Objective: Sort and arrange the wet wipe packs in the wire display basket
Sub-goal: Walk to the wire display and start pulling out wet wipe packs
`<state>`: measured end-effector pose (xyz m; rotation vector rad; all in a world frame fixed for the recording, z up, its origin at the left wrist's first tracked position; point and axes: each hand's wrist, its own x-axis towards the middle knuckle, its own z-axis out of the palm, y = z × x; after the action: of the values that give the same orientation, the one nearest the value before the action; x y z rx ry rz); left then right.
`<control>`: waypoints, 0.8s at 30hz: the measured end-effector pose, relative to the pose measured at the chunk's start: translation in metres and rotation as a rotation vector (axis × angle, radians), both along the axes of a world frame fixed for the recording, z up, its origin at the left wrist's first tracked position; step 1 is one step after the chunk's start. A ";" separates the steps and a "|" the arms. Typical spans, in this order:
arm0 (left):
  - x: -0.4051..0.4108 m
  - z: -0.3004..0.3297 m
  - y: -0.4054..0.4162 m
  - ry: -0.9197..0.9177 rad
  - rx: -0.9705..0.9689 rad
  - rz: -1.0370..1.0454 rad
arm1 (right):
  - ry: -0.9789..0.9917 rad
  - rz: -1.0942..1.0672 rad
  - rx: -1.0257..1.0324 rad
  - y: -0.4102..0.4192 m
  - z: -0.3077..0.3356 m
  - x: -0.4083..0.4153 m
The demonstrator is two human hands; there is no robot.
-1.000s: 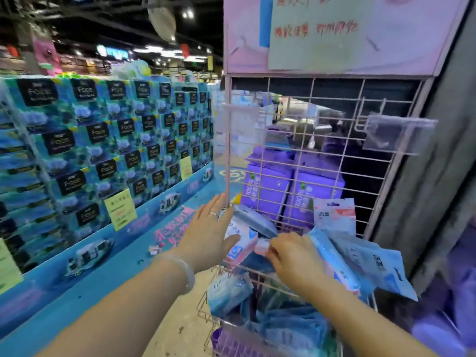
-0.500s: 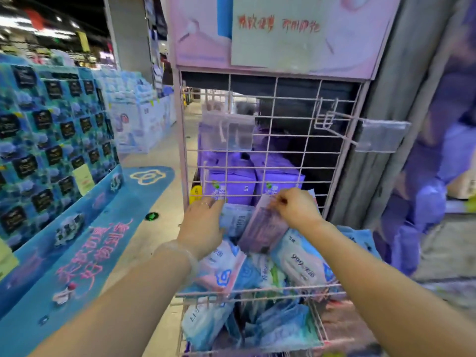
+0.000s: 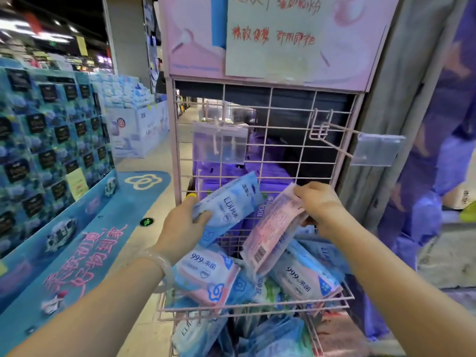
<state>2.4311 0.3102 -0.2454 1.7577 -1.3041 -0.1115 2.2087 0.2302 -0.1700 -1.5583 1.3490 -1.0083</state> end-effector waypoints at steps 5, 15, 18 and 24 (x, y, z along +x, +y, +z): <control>-0.001 -0.006 0.011 0.265 -0.054 -0.037 | -0.317 0.166 0.285 0.011 0.007 0.019; 0.004 -0.006 0.025 0.663 -0.079 -0.077 | -0.066 0.349 0.092 0.005 -0.028 0.043; -0.006 -0.005 0.024 0.745 -0.103 -0.140 | -0.054 0.433 0.024 0.007 -0.024 0.051; -0.031 0.001 0.024 0.857 -0.195 -0.238 | -0.187 0.382 0.112 0.009 -0.021 0.060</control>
<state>2.3998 0.3340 -0.2444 1.1572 -0.8320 -0.7562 2.2690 0.2388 -0.1907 -1.5217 0.9190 -0.8028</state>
